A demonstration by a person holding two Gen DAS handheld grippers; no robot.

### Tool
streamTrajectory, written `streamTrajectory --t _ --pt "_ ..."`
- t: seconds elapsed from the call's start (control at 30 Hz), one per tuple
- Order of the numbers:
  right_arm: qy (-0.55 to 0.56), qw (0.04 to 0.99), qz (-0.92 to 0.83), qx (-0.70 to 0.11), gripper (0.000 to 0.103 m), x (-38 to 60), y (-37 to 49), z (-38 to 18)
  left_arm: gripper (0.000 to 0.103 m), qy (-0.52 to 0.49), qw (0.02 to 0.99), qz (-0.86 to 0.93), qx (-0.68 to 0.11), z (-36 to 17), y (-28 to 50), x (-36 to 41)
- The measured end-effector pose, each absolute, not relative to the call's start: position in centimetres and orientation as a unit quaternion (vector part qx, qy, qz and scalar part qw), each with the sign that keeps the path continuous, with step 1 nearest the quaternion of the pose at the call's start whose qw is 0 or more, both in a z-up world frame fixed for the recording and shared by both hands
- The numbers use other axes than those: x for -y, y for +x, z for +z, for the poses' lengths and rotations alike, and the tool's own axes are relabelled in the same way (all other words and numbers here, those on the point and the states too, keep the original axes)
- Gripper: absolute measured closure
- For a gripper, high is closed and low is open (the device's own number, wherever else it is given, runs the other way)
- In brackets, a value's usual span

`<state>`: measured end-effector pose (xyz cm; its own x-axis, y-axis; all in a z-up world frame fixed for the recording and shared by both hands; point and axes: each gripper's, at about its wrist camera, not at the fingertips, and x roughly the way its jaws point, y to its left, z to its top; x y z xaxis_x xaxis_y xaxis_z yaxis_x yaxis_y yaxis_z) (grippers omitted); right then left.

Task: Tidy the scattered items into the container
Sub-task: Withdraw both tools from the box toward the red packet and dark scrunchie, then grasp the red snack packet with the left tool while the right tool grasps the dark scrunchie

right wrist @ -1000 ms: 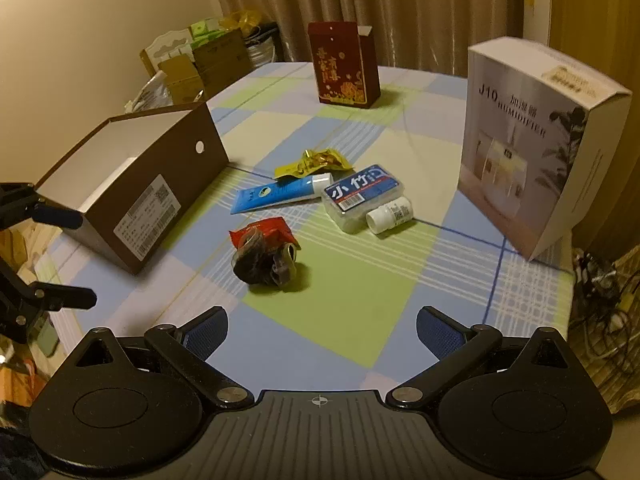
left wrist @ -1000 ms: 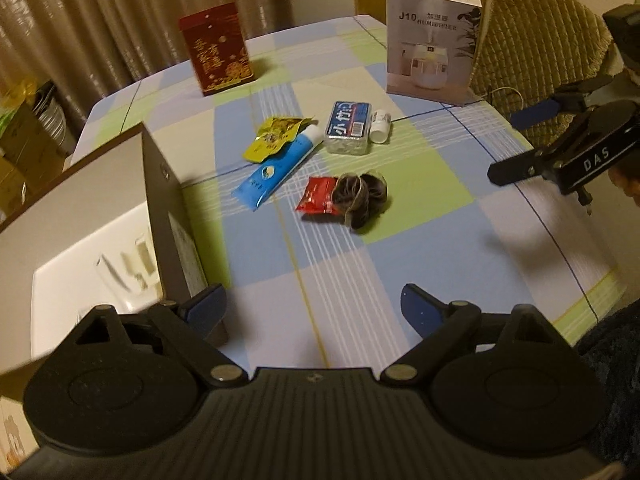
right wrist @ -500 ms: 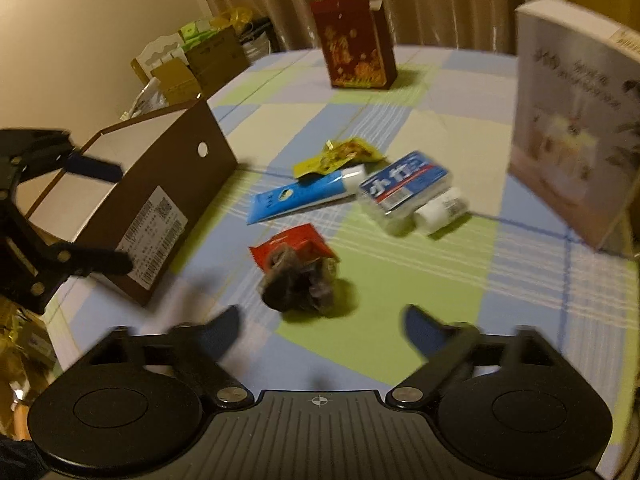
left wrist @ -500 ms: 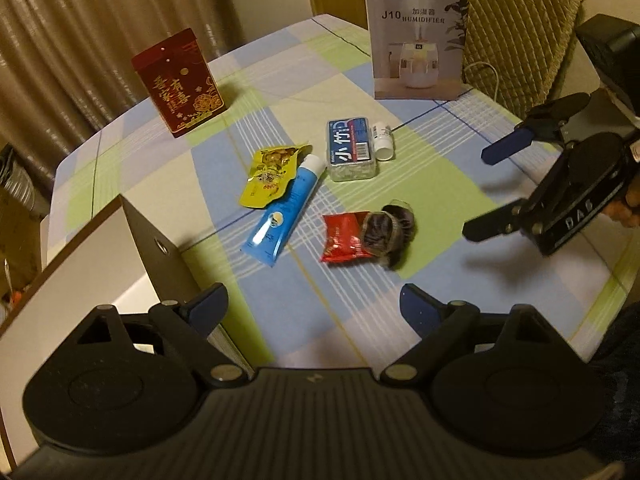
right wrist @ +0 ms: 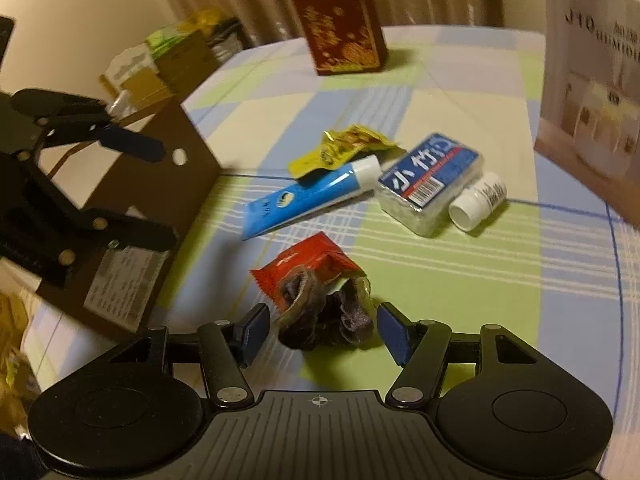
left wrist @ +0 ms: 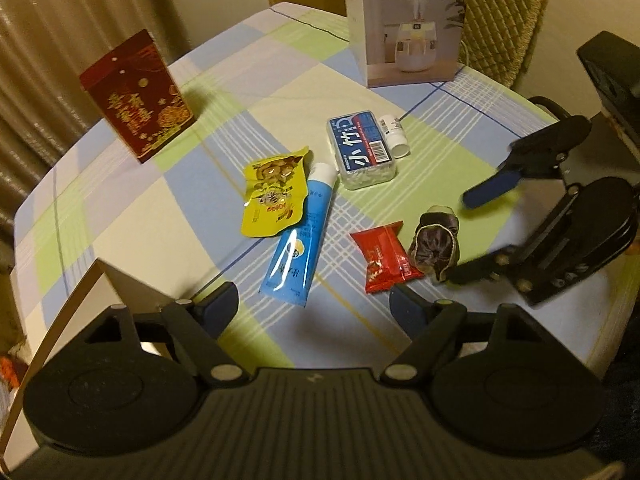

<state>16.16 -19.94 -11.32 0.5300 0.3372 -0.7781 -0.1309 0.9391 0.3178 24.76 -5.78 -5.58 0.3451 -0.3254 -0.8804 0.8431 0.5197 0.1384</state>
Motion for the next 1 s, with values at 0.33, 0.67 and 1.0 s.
streamTrajectory --t 0.33,0.67,1.0 --pt "0.112 0.864 0.114 -0.478 0.084 21.9 16.7 -11.4 0.024 0.294 0.748 -0.414 -0.428 -6.2 25.5 7.2" --pt "0.105 0.876 0.089 -0.461 0.084 25.9 16.5 -10.0 0.028 0.315 0.717 -0.434 -0.445 -7.9 25.2 11.2" --pt "0.11 0.883 0.087 -0.448 0.084 29.5 15.2 -9.4 0.036 0.334 0.69 -0.423 -0.483 -10.5 25.3 15.2"
